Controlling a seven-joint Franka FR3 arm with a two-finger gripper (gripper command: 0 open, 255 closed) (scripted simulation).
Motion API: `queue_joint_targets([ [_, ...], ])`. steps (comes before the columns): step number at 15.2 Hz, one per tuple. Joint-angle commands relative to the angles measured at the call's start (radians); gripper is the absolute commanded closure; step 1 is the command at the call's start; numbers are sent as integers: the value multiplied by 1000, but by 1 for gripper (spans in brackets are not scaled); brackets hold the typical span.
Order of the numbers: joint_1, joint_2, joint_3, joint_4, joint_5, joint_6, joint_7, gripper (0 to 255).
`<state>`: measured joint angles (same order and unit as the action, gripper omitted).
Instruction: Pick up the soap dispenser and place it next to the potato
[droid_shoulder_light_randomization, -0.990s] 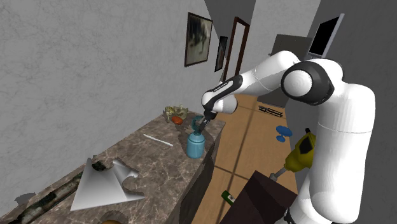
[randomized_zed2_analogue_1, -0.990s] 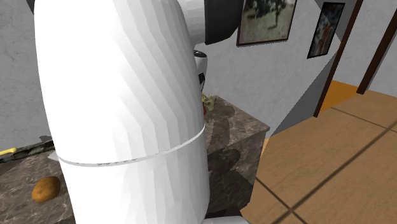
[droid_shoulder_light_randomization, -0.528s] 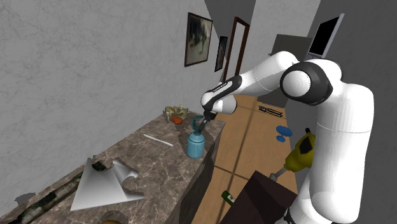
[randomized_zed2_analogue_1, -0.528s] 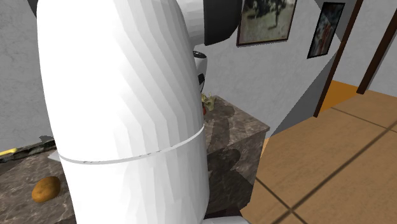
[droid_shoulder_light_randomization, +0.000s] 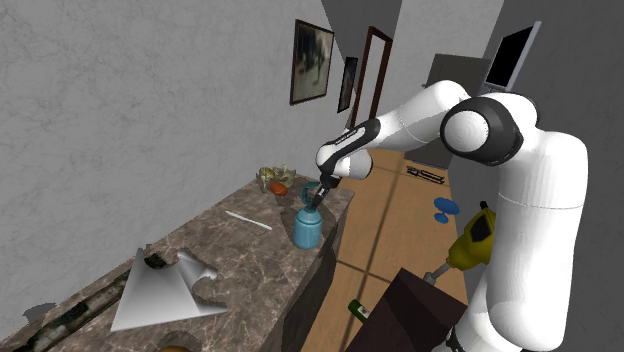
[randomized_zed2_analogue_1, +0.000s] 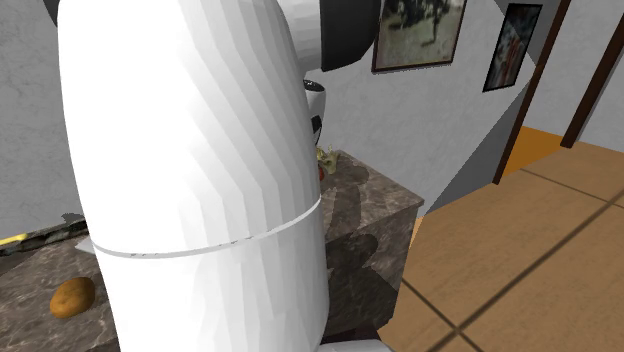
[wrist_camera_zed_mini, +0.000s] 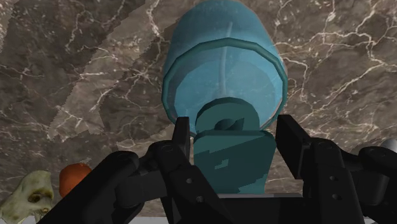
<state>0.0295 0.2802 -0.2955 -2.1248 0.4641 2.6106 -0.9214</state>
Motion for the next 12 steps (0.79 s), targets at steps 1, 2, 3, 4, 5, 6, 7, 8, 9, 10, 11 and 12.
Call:
queue_joint_targets([
  [1, 0, 0, 0, 0, 0, 0, 0, 255],
  [2, 0, 1, 0, 0, 0, 0, 0, 255],
  [3, 3, -9, -4, 1, -10, -10, 9, 255],
  [4, 6, -18, -9, 3, -20, -20, 18, 255],
  [5, 9, -28, -13, 5, -30, -30, 26, 255],
  [6, 12, -37, -17, 7, -40, -40, 35, 255],
  [7, 14, -46, -21, 10, -49, -50, 43, 255],
  [8, 16, -55, -24, 12, -59, -61, 51, 255],
  [9, 18, -64, -27, 15, -68, -71, 59, 255],
  [10, 20, -72, -31, 18, -77, -81, 67, 255],
  [11, 22, -81, -34, 22, -86, -92, 75, 255],
  [12, 24, -89, -36, 25, -95, -103, 83, 255],
])
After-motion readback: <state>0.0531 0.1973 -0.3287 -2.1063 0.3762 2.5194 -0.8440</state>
